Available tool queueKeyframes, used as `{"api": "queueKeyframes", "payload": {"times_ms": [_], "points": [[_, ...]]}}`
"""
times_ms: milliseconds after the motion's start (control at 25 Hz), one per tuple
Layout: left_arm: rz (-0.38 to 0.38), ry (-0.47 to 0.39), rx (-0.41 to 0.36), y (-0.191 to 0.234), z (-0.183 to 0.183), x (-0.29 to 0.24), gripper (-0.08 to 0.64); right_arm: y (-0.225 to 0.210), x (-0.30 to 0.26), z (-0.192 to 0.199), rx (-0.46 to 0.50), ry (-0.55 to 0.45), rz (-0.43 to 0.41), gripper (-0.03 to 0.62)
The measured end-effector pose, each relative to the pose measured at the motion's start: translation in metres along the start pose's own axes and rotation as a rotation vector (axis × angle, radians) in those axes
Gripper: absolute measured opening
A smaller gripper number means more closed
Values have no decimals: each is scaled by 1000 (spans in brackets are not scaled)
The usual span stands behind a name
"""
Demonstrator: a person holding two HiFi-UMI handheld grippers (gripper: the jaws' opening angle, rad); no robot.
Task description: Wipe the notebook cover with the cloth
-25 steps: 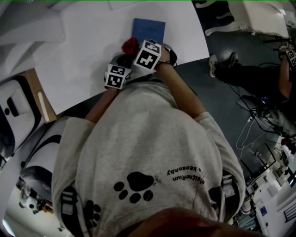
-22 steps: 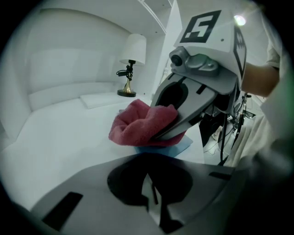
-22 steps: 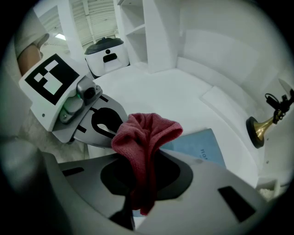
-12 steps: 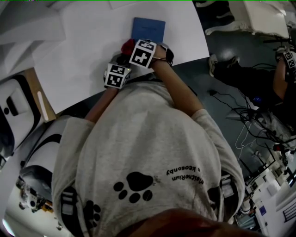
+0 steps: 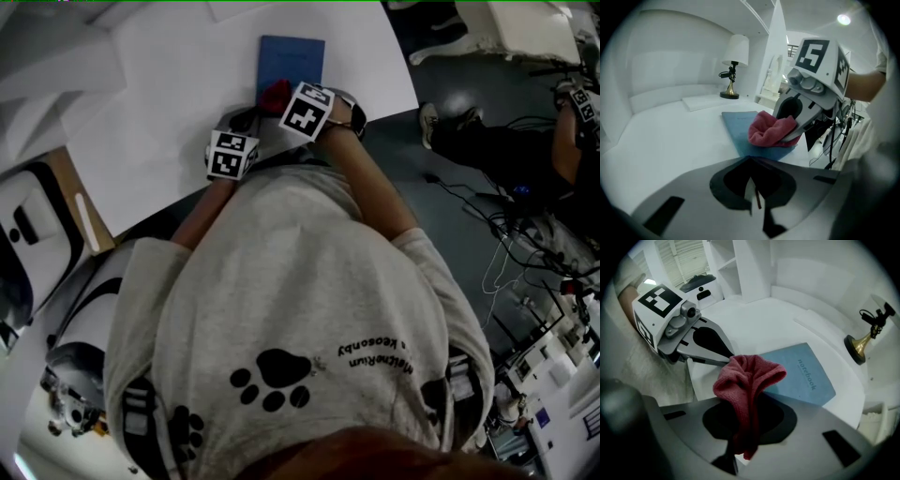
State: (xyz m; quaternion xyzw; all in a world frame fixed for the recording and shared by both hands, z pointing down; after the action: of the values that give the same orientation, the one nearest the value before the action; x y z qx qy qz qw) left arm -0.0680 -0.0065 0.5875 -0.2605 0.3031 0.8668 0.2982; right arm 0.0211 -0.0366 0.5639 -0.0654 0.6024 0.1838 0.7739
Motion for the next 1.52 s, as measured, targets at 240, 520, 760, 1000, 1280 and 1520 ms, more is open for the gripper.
{"api": "queueKeyframes", "payload": {"times_ms": [240, 520, 760, 1000, 1280, 1520], "points": [[-4, -1, -1, 3, 6, -1, 12, -2, 4, 24, -49, 24, 21, 72], [-2, 2, 1, 4, 7, 1, 12, -5, 9, 45, -110, 35, 37, 72], [-6, 3, 6, 3, 6, 3, 12, -7, 13, 65, -142, 65, 47, 72], [-12, -3, 18, 2, 7, 2, 12, -10, 15, 80, -200, 81, 58, 72], [-17, -39, 77, 4, -1, 3, 12, -21, 28, 88, -385, -14, 138, 72], [-15, -122, 47, 2, -37, 7, 12, -46, 54, 69, -504, -214, 300, 72]]}}
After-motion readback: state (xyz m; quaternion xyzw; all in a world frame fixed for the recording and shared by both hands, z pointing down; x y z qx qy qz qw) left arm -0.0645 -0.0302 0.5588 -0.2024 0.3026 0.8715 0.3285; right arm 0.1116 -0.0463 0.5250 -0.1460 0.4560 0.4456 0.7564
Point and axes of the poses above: the fingertips, and each gripper's own axes: x backward along the fingers, y to its left, z out of its underside, the point moved 4 cm from there along x, backward along the fingers, and after that the axes turned 13 degrees about z, right-handed, at the moved point
